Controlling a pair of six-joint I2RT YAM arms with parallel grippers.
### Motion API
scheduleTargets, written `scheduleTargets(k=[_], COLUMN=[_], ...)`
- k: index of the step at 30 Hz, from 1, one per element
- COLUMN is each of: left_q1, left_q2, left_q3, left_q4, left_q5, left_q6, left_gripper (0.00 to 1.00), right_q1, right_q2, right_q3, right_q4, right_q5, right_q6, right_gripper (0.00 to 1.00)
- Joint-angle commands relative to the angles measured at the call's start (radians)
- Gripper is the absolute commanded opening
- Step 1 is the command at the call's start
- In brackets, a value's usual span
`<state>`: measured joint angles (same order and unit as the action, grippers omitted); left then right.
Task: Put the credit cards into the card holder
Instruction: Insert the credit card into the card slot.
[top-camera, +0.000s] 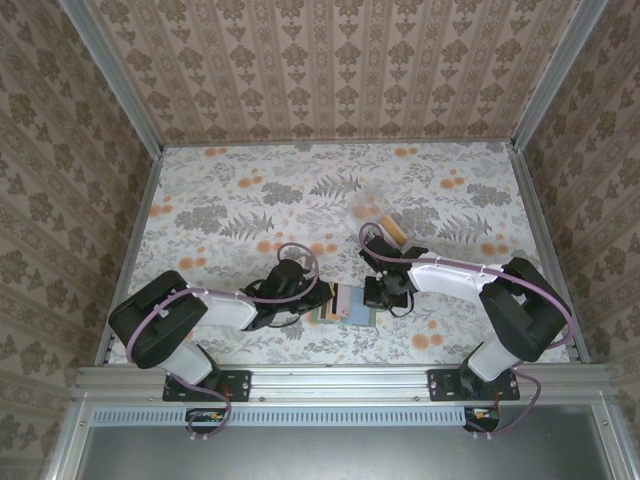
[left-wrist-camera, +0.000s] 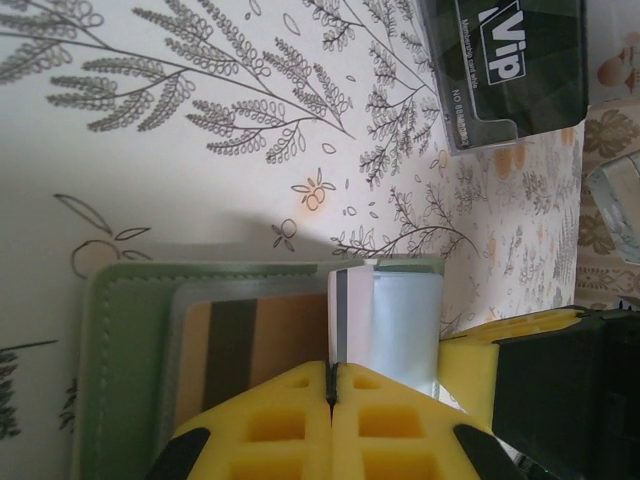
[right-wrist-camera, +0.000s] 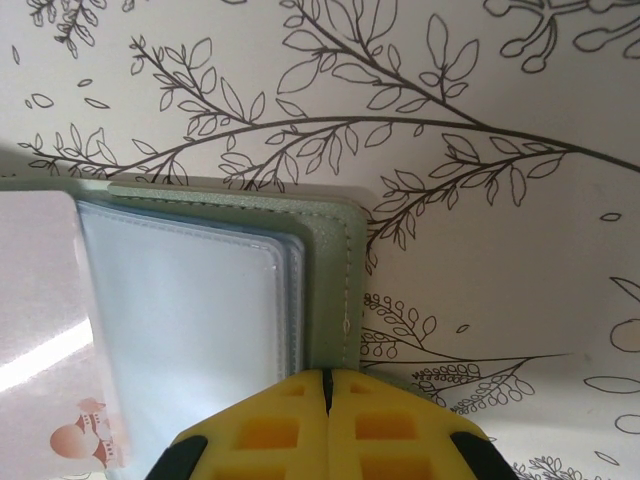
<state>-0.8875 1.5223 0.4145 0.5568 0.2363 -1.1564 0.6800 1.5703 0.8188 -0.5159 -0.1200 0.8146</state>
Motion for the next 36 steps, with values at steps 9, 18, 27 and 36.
scheduleTargets(k=[9,18,27,36], left_q1=[-0.040,-0.065,-0.083,-0.115], left_q2=[0.003,0.029,0.050,0.065], left_q3=[0.026,0.022,0.048,0.134], left_q4=[-0.116,-0.060,-0.053,-0.193], left_q5=[-0.003,-0.077,-0.077,-0.089], left_q6=[0.057,0.007,0.017,0.066], left_gripper=[0.00,0.00,0.04,0.19], right_q1=[0.009,0.012,0.012,0.012], right_q2=[0.060,0.057,0.057,0.051], right_q3=[-0.039,-0.043,-0.057,-0.057], right_q4=[-0.027,0.003,0.040,0.052], right_q5=[0.045,0.023,-0.015,-0.027], right_q6=[-0.004,0.007,0.029,0.038], right_gripper=[0.04,0.04,0.05,0.05])
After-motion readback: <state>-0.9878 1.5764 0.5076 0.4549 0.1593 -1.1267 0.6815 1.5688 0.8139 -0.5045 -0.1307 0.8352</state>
